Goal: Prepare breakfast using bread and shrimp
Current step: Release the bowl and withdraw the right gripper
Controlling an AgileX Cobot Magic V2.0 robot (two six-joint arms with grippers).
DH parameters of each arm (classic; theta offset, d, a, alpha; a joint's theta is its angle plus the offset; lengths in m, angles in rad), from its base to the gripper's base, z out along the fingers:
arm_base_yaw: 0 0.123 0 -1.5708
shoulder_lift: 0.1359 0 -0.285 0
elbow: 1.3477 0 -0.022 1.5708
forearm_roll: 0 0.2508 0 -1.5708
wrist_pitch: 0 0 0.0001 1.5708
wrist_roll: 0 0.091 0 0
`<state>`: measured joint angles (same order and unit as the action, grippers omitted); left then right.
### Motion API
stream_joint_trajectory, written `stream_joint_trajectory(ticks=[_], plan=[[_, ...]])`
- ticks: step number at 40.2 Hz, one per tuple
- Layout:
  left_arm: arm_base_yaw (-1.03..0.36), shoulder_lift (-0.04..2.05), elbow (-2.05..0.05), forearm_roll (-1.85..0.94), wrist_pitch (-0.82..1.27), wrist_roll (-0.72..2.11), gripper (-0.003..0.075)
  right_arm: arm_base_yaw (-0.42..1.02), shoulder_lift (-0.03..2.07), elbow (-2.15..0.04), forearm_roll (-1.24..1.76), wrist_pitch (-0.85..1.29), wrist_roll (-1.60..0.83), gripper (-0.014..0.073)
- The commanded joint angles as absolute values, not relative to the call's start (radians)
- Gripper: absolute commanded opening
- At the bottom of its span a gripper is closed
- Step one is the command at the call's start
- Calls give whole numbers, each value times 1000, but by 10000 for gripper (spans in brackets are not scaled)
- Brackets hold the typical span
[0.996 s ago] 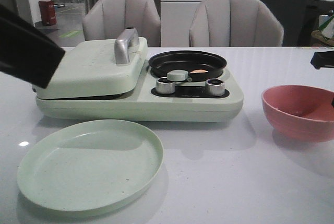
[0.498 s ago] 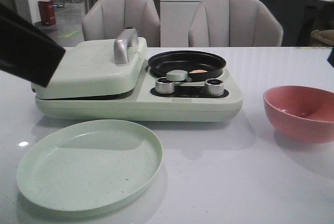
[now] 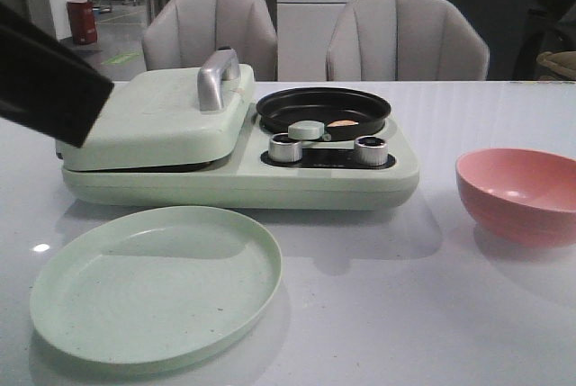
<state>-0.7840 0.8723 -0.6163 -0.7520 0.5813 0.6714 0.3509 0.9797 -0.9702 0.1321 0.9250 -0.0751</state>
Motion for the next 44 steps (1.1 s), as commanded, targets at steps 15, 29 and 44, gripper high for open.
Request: stream_joint_trajectory(ticks=[15, 29, 44], plan=[[-791, 859, -647, -783, 524, 672, 98, 351, 520, -778, 131, 938, -66, 430], [-791, 859, -647, -783, 519, 672, 98, 351, 464, -734, 131, 935, -70, 62], [-791, 859, -647, -783, 519, 672, 98, 351, 464, -734, 132, 937, -70, 35]])
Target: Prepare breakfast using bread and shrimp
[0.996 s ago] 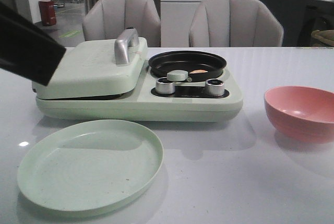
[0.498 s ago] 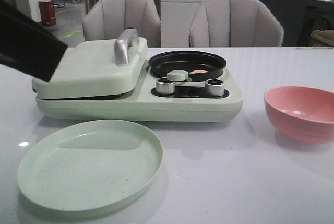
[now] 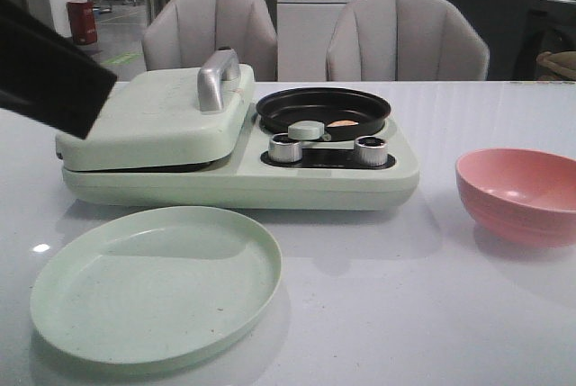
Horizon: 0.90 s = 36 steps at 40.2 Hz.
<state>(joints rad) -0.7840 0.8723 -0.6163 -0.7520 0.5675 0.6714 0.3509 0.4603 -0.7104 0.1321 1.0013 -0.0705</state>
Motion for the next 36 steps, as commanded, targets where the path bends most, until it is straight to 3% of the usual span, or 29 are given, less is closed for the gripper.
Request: stream_joint_trajectory(ticks=[1, 14, 18, 36], plan=[[-791, 859, -647, -783, 519, 672, 98, 351, 464, -734, 132, 937, -70, 35], [-791, 859, -647, -780, 519, 672, 99, 351, 464, -734, 132, 937, -70, 35], [-776, 824, -642, -647, 482, 672, 98, 351, 464, -734, 132, 937, -70, 35], [-238, 272, -317, -564, 226, 672, 99, 351, 464, -734, 132, 937, -70, 35]])
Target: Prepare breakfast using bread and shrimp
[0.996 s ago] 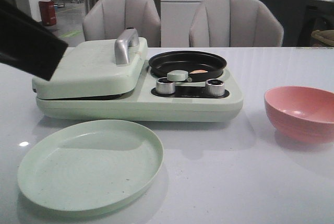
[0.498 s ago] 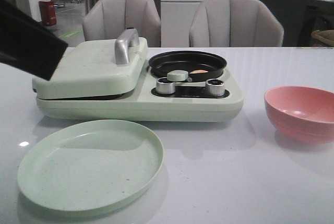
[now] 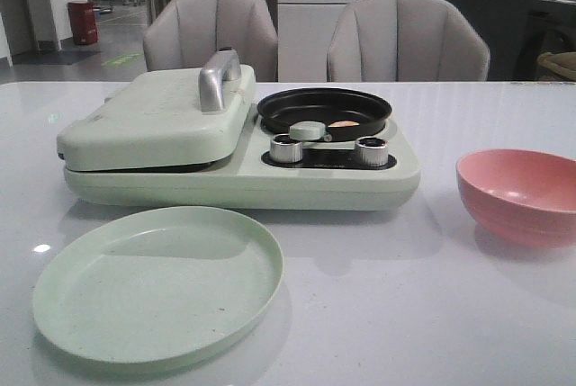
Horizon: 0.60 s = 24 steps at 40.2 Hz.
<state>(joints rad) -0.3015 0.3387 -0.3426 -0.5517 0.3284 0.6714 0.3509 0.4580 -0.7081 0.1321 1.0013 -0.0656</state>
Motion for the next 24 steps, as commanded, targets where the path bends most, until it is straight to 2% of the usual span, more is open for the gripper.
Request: stream_joint_trajectory(ticks=[1, 7, 17, 24], plan=[[-210, 242, -302, -563, 224, 672, 98, 351, 464, -734, 132, 937, -70, 35], [-98, 106, -195, -597, 224, 657, 98, 351, 464, -734, 132, 937, -70, 35], [-71, -19, -60, -56, 188, 0, 99, 351, 464, -734, 132, 937, -70, 35], [-71, -23, 35, 0, 56, -36, 98, 351, 464, -734, 132, 937, -70, 35]])
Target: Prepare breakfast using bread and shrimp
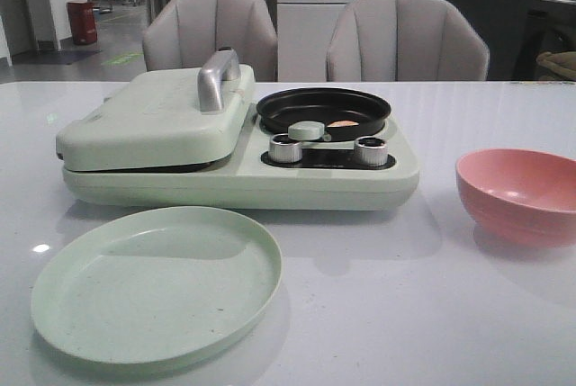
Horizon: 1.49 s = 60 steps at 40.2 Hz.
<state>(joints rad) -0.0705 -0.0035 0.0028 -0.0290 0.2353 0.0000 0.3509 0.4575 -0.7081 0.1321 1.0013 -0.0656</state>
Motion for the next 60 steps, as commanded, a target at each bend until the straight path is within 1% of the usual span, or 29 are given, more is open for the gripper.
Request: stream_joint_trajectory(ticks=[1, 7, 11, 18, 24, 57, 60], plan=[[-71, -23, 35, 0, 73, -37, 98, 351, 464, -734, 132, 937, -70, 35], [-71, -23, 32, 0, 39, -42, 98, 351, 464, -734, 132, 936, -70, 35], [-71, -23, 32, 0, 30, -103, 99, 351, 464, -734, 132, 936, -70, 35], [-71, -23, 32, 0, 26, -102, 98, 351, 464, -734, 132, 936, -70, 35], [-71, -23, 32, 0, -25, -102, 98, 351, 464, -734, 132, 936, -70, 35], [-71, -21, 32, 0, -23, -102, 98, 351, 464, -734, 132, 936, -70, 35], [-71, -21, 32, 0, -23, -102, 98, 336, 440, -712, 99, 898, -94, 35]])
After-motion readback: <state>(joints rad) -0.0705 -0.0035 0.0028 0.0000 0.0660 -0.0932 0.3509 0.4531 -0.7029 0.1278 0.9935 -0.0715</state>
